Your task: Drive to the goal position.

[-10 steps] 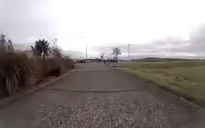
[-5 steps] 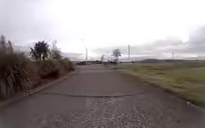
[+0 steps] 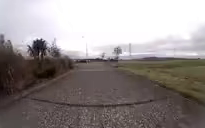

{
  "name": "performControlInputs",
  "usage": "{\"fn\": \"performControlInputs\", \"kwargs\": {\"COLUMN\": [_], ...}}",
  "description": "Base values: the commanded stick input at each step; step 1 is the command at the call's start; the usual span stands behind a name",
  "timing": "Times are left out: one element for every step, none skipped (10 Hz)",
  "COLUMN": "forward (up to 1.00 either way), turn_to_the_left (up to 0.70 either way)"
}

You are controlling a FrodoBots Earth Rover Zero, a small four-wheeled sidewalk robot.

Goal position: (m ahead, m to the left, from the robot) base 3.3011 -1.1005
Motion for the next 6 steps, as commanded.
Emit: {"fn": "performControlInputs", "kwargs": {"forward": [1.0, 1.0, 1.0, 1.0, 1.0, 1.0], "turn_to_the_left": [0.0, 0.0, 0.0, 0.0, 0.0, 0.0]}}
